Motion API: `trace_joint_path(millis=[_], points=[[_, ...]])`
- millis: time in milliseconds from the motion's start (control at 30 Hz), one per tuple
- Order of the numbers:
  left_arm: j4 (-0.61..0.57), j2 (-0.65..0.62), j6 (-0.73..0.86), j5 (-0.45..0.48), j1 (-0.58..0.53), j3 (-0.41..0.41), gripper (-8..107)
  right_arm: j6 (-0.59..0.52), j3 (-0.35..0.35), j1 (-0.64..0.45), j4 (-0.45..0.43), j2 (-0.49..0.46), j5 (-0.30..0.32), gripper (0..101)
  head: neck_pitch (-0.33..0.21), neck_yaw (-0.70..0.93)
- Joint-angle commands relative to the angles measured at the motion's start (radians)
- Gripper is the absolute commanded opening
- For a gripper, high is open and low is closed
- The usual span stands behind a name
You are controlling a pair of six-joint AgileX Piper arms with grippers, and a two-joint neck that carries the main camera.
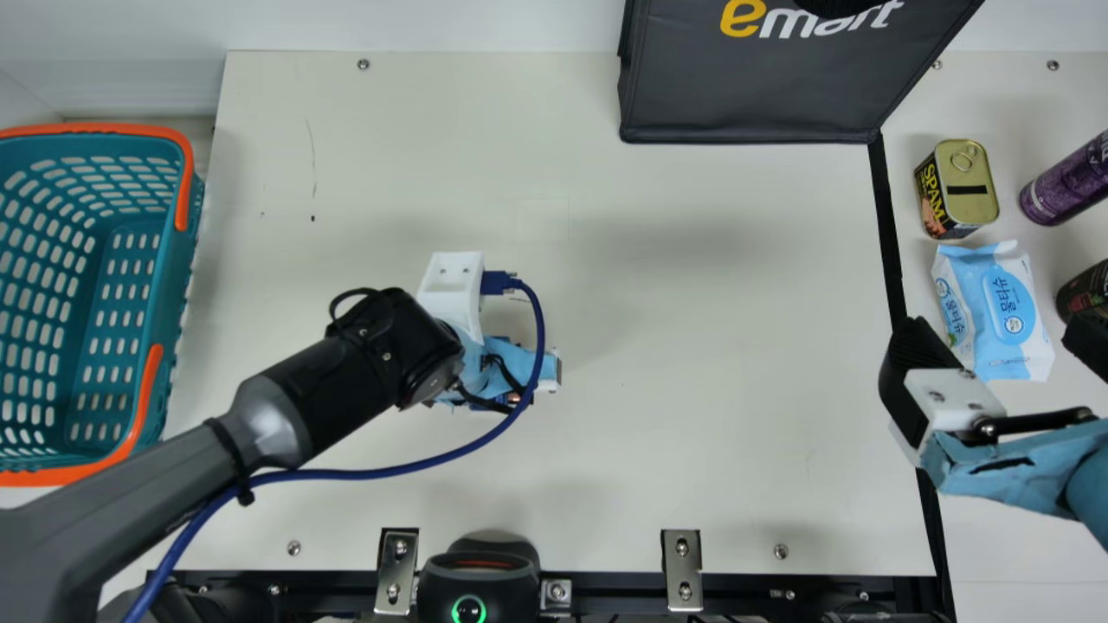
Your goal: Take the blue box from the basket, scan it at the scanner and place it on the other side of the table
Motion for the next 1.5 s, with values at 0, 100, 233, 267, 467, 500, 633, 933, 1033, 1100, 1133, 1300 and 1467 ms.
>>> trace_joint_path(millis=[0, 100, 233, 267, 467, 500, 633, 933, 1033, 1100, 1133, 1300, 1467], points=[[-0.001, 0.007, -0.001, -0.003, -0.002, -0.001, 90, 0.0, 0.0, 0.0, 0.0, 0.0, 0.0, 95, -0.029, 0.0], [0.002, 0.019, -0.006, -0.006, -0.006, -0.003, 90, 0.0, 0.0, 0.0, 0.0, 0.0, 0.0, 95, -0.029, 0.0], [0.009, 0.033, -0.016, -0.007, -0.013, -0.008, 90, 0.0, 0.0, 0.0, 0.0, 0.0, 0.0, 95, -0.029, 0.0], [0.012, 0.037, -0.02, -0.006, -0.015, -0.01, 90, 0.0, 0.0, 0.0, 0.0, 0.0, 0.0, 95, -0.029, 0.0], [0.033, 0.056, -0.049, 0.008, -0.027, -0.022, 90, 0.0, 0.0, 0.0, 0.0, 0.0, 0.0, 95, -0.029, 0.0], [0.036, 0.059, -0.054, 0.011, -0.029, -0.024, 90, 0.0, 0.0, 0.0, 0.0, 0.0, 0.0, 95, -0.029, 0.0], [0.045, 0.068, -0.069, 0.02, -0.037, -0.031, 90, 0.0, 0.0, 0.0, 0.0, 0.0, 0.0, 95, -0.029, 0.0], [0.054, 0.09, -0.089, 0.034, -0.049, -0.044, 57, 0.0, 0.0, 0.0, 0.0, 0.0, 0.0, 95, -0.029, 0.0], [0.057, 0.095, -0.093, 0.037, -0.052, -0.048, 37, 0.0, 0.0, 0.0, 0.0, 0.0, 0.0, 95, -0.029, 0.0], [0.058, 0.096, -0.095, 0.04, -0.054, -0.051, 23, 0.0, 0.0, 0.0, 0.0, 0.0, 0.0, 95, -0.029, 0.0], [0.059, 0.097, -0.097, 0.041, -0.056, -0.053, 17, 0.0, 0.0, 0.0, 0.0, 0.0, 0.0, 95, -0.029, 0.0], [0.062, 0.09, -0.105, 0.05, -0.061, -0.062, -8, 0.0, 0.0, 0.0, 0.0, 0.0, 0.0, 95, -0.029, 0.0], [0.069, 0.068, -0.118, 0.071, -0.07, -0.08, -8, 0.0, 0.0, 0.0, 0.0, 0.0, 0.0, 95, -0.029, 0.0]])
